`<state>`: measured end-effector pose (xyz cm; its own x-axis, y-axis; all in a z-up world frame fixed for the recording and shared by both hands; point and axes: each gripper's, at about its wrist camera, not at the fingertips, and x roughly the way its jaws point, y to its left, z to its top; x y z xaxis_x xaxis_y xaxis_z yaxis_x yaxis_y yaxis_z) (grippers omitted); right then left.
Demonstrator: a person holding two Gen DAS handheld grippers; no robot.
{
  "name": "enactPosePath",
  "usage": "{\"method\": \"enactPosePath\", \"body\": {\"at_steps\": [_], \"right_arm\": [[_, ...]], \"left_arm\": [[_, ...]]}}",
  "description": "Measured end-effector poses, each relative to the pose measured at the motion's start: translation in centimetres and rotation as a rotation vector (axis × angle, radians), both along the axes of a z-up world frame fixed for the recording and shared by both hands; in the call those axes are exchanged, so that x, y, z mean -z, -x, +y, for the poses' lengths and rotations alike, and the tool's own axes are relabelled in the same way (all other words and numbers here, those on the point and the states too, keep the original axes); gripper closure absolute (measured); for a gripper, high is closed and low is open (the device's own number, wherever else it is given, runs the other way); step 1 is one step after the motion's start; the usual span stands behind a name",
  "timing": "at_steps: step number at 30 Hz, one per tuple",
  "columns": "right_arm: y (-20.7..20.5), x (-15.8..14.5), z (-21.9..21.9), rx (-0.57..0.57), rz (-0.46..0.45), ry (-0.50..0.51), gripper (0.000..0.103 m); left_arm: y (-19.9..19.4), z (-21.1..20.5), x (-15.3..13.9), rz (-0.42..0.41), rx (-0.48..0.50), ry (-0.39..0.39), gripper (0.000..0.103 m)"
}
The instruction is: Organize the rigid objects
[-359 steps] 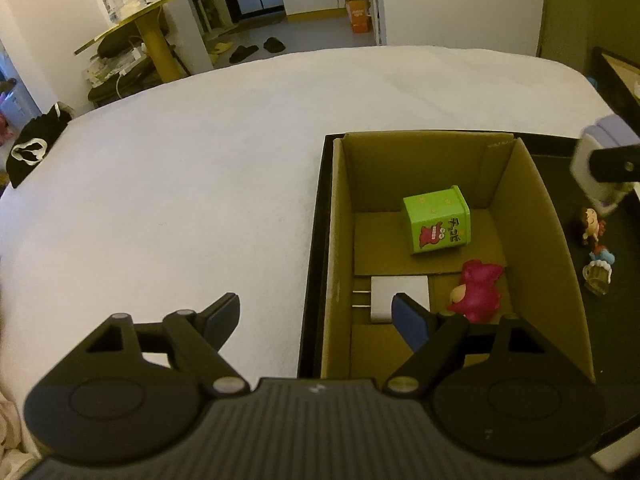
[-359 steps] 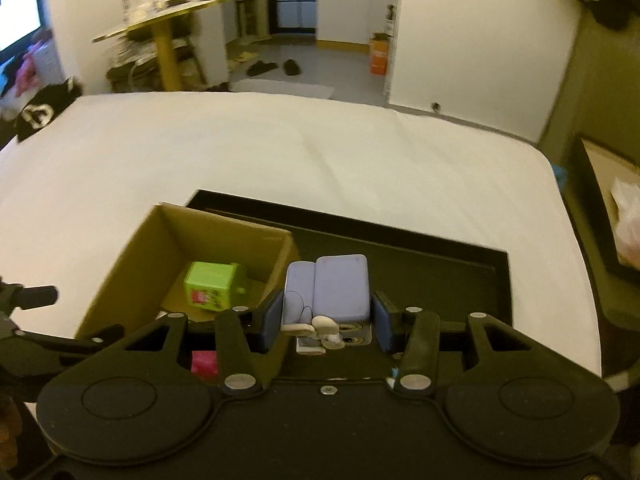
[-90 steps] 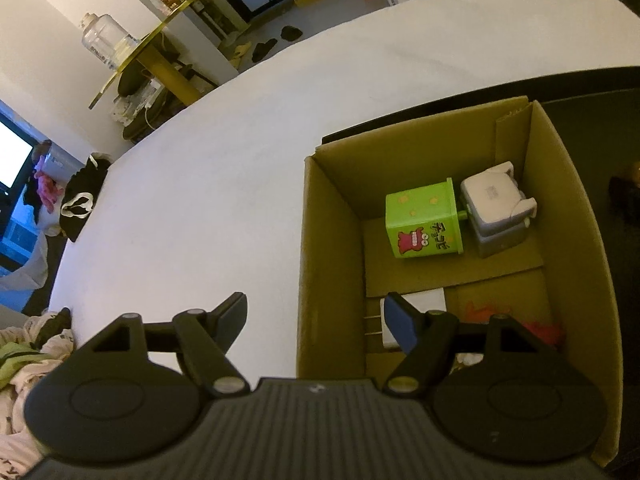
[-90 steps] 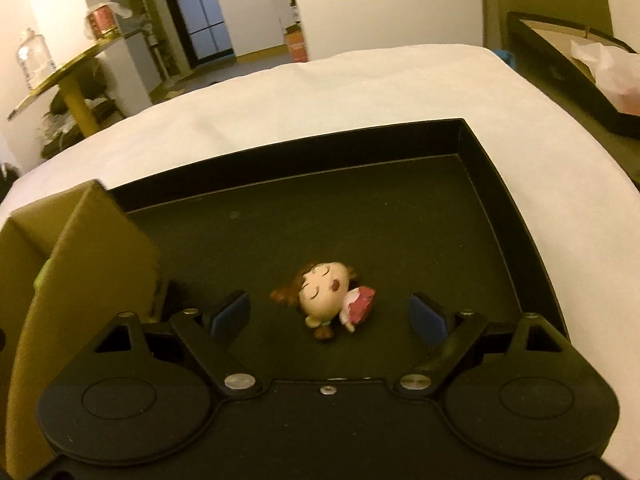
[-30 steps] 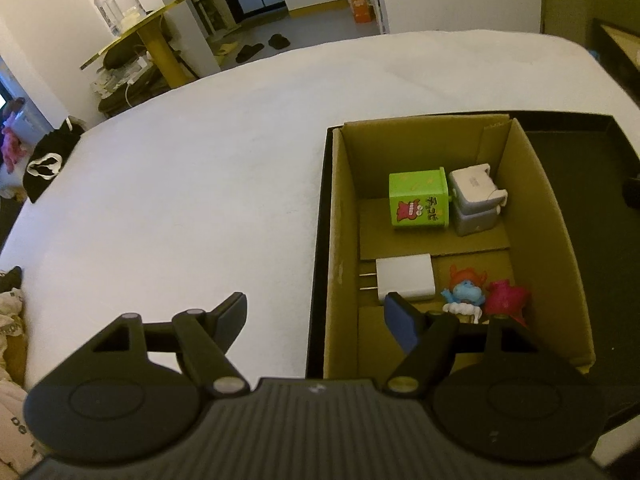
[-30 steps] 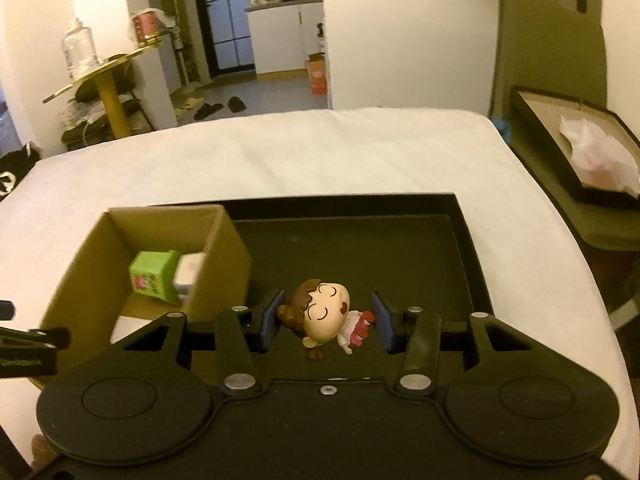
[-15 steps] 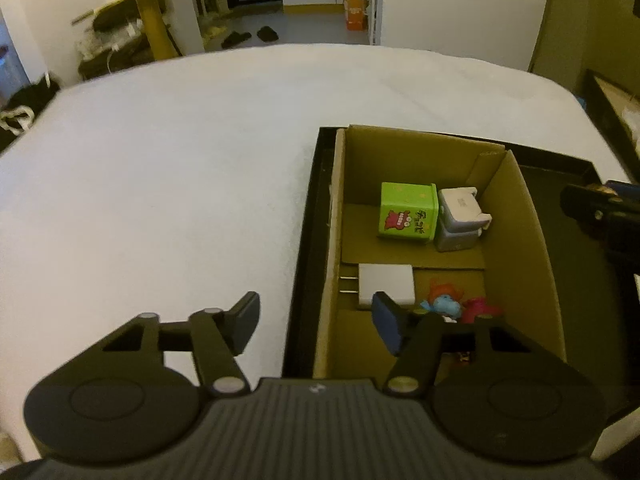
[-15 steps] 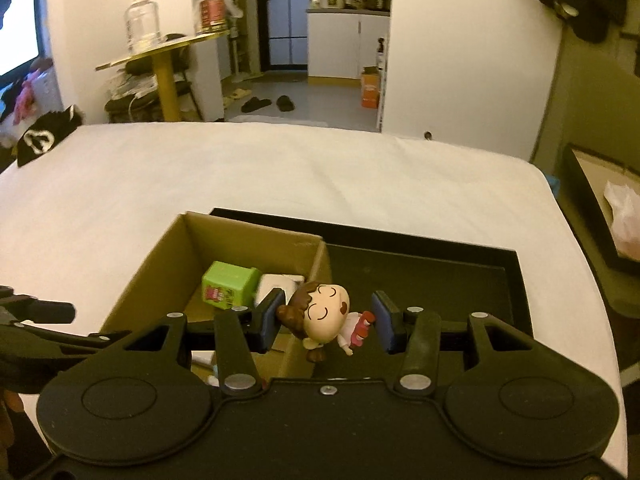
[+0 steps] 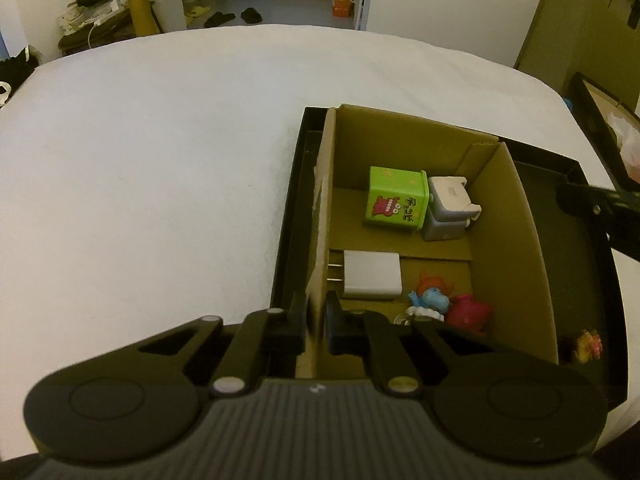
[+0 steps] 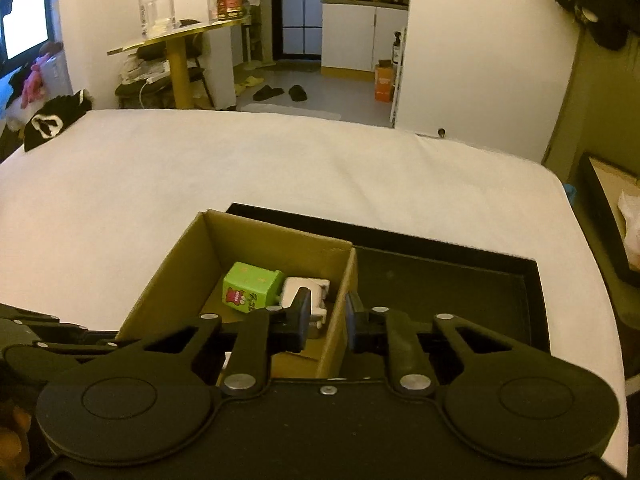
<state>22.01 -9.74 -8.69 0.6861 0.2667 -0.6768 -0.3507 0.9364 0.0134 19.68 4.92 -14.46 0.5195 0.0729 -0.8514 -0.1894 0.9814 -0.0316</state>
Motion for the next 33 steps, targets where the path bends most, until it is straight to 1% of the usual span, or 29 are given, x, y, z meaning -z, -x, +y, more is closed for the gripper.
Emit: {"method": "enactPosePath", "body": {"at_steps": [2, 5, 7, 15, 16, 20, 21, 23, 25, 26, 27, 28, 33], "right_arm": [[-0.1, 0.2, -0.8, 0.019, 0.016, -0.005, 0.084], [-0.2, 0.2, -2.0, 0.049, 0.014, -0.001, 0.084], [-0.4, 0.2, -3.0, 0.08, 0.024, -0.018, 0.084], [-1.1, 2.0, -6.4, 0.168, 0.076, -0.031, 0.082], [-1.2, 2.3, -6.8, 0.177, 0.086, -0.038, 0.08], [-1.7, 3.0, -8.7, 0.218, 0.117, -0.06, 0.06], [-1.9, 3.2, -9.0, 0.223, 0.124, -0.056, 0.057], [-2.3, 3.5, -9.9, 0.243, 0.14, -0.057, 0.045], [-2.8, 3.7, -10.9, 0.269, 0.154, -0.065, 0.042], [-3.0, 3.9, -11.4, 0.284, 0.167, -0.061, 0.039], [-3.3, 4.1, -11.9, 0.305, 0.185, -0.051, 0.036], [-3.4, 4.3, -12.4, 0.327, 0.207, -0.042, 0.029], [-2.8, 5.8, -14.2, 0.383, 0.347, -0.02, 0.028]], "left_arm": [[0.0, 0.0, 0.0, -0.001, -0.002, 0.004, 0.095], [0.0, 0.2, -0.1, -0.003, -0.003, 0.008, 0.095], [0.0, 0.2, -0.1, -0.004, -0.007, 0.013, 0.095], [0.2, 0.3, -0.3, -0.012, -0.01, 0.008, 0.095], [0.1, 0.3, -0.2, -0.011, -0.01, 0.005, 0.095], [0.2, 0.2, -0.2, -0.011, -0.017, 0.001, 0.095], [0.2, 0.2, -0.2, -0.012, -0.019, 0.002, 0.095], [0.1, 0.2, -0.2, -0.01, -0.023, 0.005, 0.095], [0.1, 0.2, -0.2, -0.008, -0.028, 0.003, 0.095], [0.0, 0.2, -0.2, -0.009, -0.031, 0.002, 0.095], [0.0, 0.2, -0.2, -0.009, -0.034, 0.002, 0.095], [0.0, 0.2, -0.2, -0.008, -0.037, 0.004, 0.095], [-0.1, 0.3, -0.2, -0.008, -0.042, 0.006, 0.094]]}}
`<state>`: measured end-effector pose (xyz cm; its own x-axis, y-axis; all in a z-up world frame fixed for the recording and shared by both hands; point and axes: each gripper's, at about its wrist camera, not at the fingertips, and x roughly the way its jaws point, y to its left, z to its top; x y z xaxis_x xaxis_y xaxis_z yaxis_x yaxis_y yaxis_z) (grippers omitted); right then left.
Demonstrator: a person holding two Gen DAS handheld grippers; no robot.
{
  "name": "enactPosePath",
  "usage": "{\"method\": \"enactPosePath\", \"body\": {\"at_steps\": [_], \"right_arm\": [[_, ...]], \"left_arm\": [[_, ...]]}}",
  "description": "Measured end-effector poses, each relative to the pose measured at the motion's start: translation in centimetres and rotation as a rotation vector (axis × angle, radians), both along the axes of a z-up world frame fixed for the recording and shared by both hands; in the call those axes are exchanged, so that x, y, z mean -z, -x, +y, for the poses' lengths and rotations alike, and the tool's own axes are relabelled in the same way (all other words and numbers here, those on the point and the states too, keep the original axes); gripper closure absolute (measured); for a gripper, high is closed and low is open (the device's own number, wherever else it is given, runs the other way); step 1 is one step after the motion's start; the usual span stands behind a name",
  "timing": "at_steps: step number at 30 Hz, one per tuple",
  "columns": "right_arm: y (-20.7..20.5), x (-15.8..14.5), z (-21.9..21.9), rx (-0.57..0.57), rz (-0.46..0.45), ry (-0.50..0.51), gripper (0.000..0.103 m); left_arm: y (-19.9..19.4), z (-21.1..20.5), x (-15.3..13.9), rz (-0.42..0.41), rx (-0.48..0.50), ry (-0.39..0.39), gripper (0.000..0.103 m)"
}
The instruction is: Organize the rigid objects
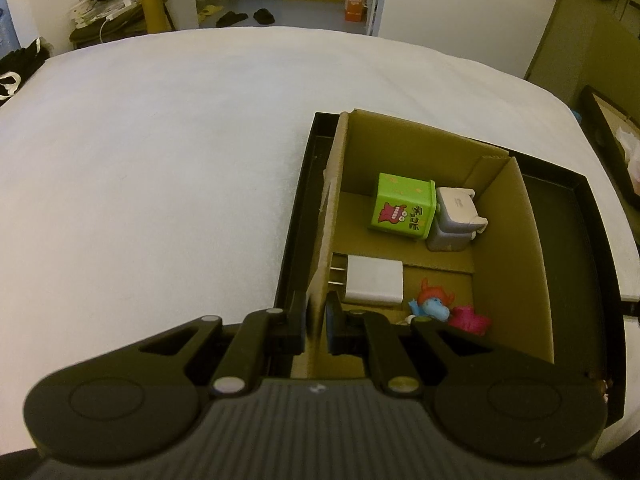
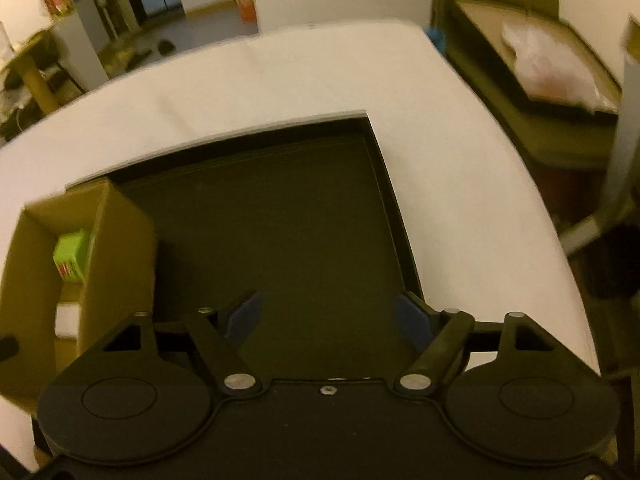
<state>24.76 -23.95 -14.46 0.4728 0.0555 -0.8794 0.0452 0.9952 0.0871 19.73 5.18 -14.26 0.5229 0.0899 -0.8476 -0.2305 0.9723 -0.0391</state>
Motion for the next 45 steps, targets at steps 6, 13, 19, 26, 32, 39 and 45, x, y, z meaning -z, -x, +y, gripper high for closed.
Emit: {"method": "enactPosePath", "body": {"at_steps": [6, 13, 19, 26, 32, 39, 45], "right_arm": [[1.6, 2.6, -1.1, 0.05, 0.177, -0.014, 0.028], [2.7, 4.4, -0.6, 0.075, 0.281, 0.004, 0.028], [2.7, 6.0, 0.3, 0.103, 0.32, 0.015, 0.028], [2.9, 7.2, 0.8, 0.078, 0.284, -0.025, 0.06], [3.2, 5.2, 2.6, 0.015, 0.188, -0.036, 0.06], [3.3, 2.1, 5.4, -0.079, 0.062, -0.048, 0.06], [1.9, -0.8, 7.7, -0.149, -0.049, -0.099, 0.06]], "left_arm": [[0.2, 0.1, 0.0, -0.003, 0.004, 0.007, 0.094], [0.1, 0.3, 0.0, -0.005, 0.002, 0.017, 0.094], [0.1, 0.4, 0.0, -0.008, 0.0, 0.028, 0.094], [0.1, 0.4, 0.0, -0.007, 0.002, 0.026, 0.094], [0.1, 0.3, -0.1, -0.009, 0.003, 0.021, 0.094], [0.2, 0.2, -0.2, -0.012, 0.005, 0.018, 0.094], [0.3, 0.3, -0.2, -0.017, 0.005, 0.022, 0.094]]}}
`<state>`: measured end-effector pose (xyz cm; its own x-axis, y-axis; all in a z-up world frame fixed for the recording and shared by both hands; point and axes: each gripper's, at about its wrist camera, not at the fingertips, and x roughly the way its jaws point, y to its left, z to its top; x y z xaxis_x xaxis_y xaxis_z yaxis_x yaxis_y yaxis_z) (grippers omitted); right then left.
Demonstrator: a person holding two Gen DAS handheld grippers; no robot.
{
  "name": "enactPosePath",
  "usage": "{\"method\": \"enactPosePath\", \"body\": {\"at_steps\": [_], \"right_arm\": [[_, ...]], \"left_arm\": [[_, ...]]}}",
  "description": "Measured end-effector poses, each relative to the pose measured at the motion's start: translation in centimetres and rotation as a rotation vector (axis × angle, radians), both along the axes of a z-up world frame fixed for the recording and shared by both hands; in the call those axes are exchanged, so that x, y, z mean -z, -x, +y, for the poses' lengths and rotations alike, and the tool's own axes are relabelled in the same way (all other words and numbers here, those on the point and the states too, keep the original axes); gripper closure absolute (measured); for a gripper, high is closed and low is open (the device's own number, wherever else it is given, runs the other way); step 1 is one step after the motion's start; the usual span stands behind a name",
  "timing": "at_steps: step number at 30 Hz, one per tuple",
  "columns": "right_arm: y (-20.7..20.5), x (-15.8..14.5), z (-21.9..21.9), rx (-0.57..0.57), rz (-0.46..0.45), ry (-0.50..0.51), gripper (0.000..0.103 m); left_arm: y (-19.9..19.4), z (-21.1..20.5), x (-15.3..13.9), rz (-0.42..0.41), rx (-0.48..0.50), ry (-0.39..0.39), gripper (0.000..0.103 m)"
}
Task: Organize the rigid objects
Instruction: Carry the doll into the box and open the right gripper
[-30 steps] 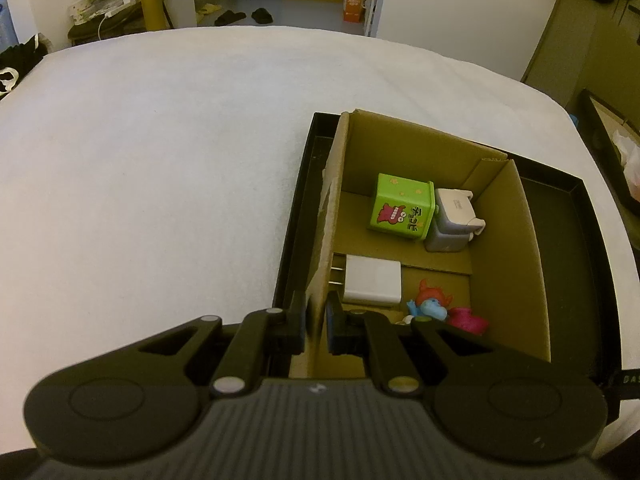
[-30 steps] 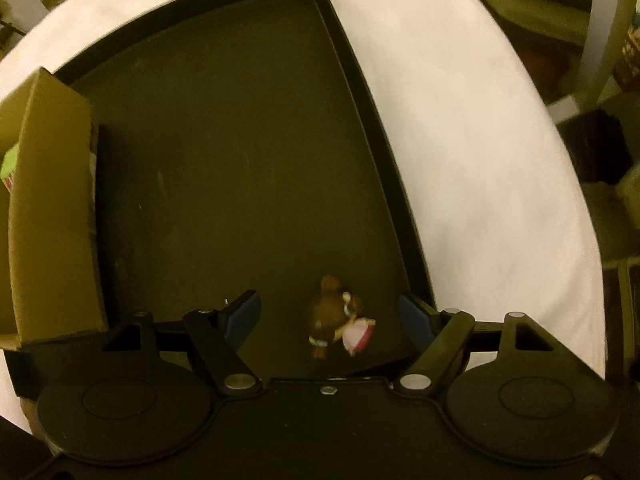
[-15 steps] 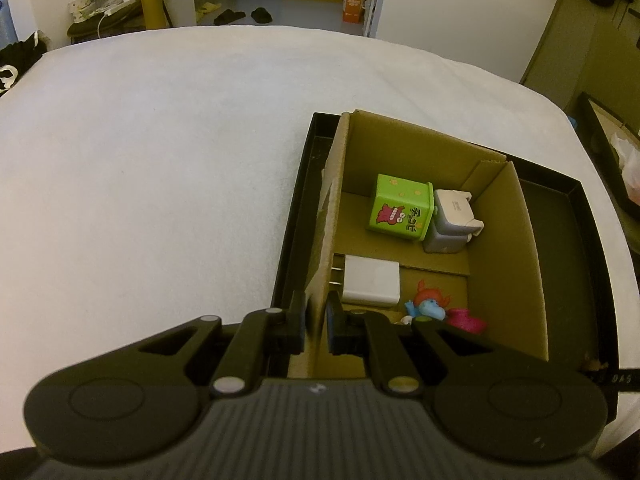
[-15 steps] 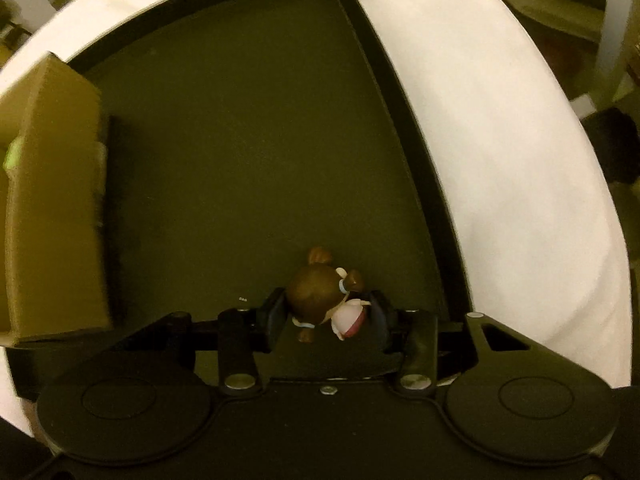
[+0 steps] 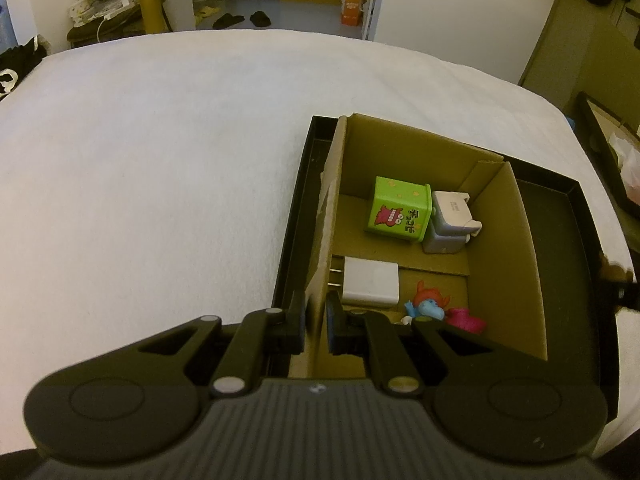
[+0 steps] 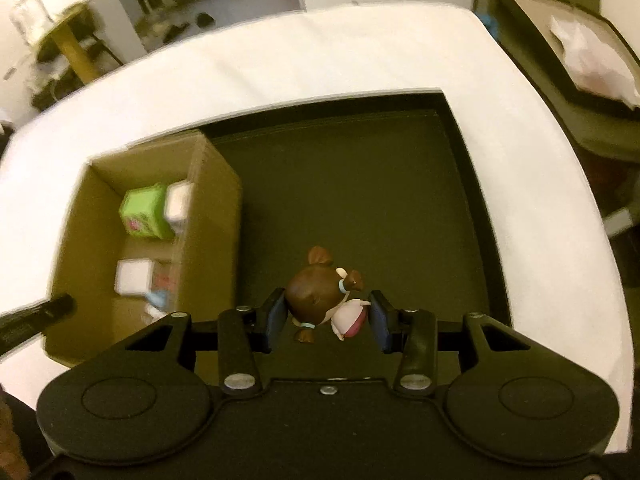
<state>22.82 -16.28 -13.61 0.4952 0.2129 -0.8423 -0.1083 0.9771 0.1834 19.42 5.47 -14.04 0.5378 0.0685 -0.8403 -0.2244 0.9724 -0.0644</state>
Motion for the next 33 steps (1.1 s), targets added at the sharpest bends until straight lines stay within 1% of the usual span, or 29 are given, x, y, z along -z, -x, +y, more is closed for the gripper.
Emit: {"method": "enactPosePath", "body": {"at_steps": [6, 10, 12, 15, 16, 21, 22, 24, 25, 28, 33], "right_arm": [[-0.7, -2.6, 2.8, -0.094, -0.103, 0.003, 0.06], [-0.8, -3.9, 3.8, -0.139, -0.139, 0.012, 0.06], [-0.3, -4.9, 3.5, -0.16, -0.155, 0.01, 0.06], [-0.2, -5.4, 4.3, -0.198, -0.18, 0.004, 0.06], [0.4, -6.2, 4.0, -0.212, -0.188, 0.003, 0.06], [0.2, -6.7, 6.0, -0.273, -0.205, 0.008, 0.059], [0.0, -6.6, 6.4, -0.276, -0.202, 0.015, 0.058], [-0.3, -6.4, 6.9, -0.262, -0.198, 0.032, 0.049], [-0.3, -6.4, 6.9, -0.251, -0.194, 0.032, 0.042], [0.0, -6.6, 6.5, -0.236, -0.19, -0.004, 0.041], [1.1, -6.9, 5.4, -0.216, -0.184, -0.029, 0.04]], "left_arm": [[0.2, 0.1, -0.1, -0.01, 0.004, 0.005, 0.094], [0.3, 0.1, -0.1, -0.017, 0.01, 0.005, 0.094], [0.3, 0.2, -0.2, -0.019, 0.01, 0.009, 0.094], [0.4, 0.3, -0.2, -0.021, 0.011, 0.014, 0.094], [0.4, 0.3, -0.2, -0.021, 0.012, 0.014, 0.094], [0.3, 0.3, -0.2, -0.022, 0.016, 0.009, 0.094], [0.3, 0.3, -0.2, -0.022, 0.017, 0.009, 0.095], [0.3, 0.4, -0.3, -0.024, 0.019, 0.014, 0.095], [0.3, 0.4, -0.3, -0.026, 0.019, 0.015, 0.095], [0.4, 0.4, -0.3, -0.033, 0.018, 0.01, 0.095], [0.2, 0.4, -0.4, -0.034, 0.011, -0.003, 0.095]]}}
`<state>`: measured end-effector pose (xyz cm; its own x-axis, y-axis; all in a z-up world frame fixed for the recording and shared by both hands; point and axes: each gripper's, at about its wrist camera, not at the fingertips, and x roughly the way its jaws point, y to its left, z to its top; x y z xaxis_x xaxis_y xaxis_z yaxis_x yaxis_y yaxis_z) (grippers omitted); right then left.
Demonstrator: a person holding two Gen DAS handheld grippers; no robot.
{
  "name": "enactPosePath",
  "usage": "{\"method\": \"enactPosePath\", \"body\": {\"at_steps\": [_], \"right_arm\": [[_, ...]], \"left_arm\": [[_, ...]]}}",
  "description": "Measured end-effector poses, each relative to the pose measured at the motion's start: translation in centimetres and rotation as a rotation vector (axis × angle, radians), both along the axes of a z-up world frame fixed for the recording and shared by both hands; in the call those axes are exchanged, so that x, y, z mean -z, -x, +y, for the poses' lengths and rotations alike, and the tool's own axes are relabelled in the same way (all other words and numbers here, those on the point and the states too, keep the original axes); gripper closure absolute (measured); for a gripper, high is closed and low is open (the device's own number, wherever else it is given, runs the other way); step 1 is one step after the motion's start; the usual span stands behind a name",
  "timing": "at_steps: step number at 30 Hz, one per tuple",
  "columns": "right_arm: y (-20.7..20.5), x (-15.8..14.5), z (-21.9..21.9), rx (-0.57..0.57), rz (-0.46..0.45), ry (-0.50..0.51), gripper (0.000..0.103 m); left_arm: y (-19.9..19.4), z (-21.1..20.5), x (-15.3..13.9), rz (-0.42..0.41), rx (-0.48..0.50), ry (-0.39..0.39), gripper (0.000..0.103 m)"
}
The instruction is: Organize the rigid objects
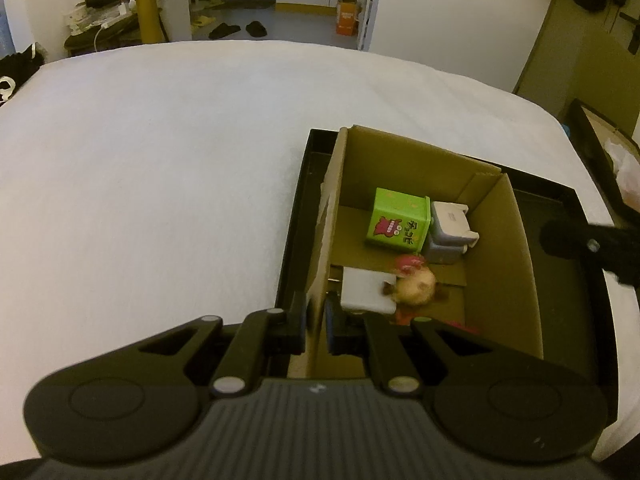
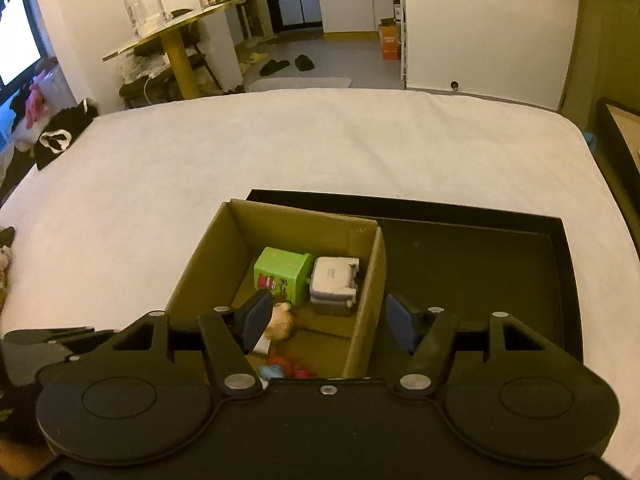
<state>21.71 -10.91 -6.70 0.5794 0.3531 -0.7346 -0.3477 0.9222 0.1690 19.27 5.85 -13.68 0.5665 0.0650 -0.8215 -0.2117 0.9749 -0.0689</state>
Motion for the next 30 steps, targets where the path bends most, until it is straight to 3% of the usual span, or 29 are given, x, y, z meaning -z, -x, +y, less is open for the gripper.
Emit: {"method": "enactPosePath", "body": {"at_steps": [5, 14, 19, 30], "right_arm": [[0.9, -0.2, -1.3, 0.047, 0.008, -0.012, 0.032], [2.5, -0.3, -3.7, 0.106, 0.033, -0.051, 0.028], [3.4, -0.6, -4.7, 0.134, 0.042, -0.075, 0.02], [6.7, -2.7, -6.8, 0.185, 0.02, -0.107, 0.006]], "left_arm": [[0.0, -0.2, -0.4, 0.02, -0.01, -0.008, 0.095], [0.9, -1.2, -2.7, 0.02, 0.023, -0.026, 0.079], [1.7, -2.2, -5.0, -0.01, 0.042, -0.078, 0.054], [4.8, -4.4, -10.5, -0.075, 0.107, -0.118, 0.018]]}}
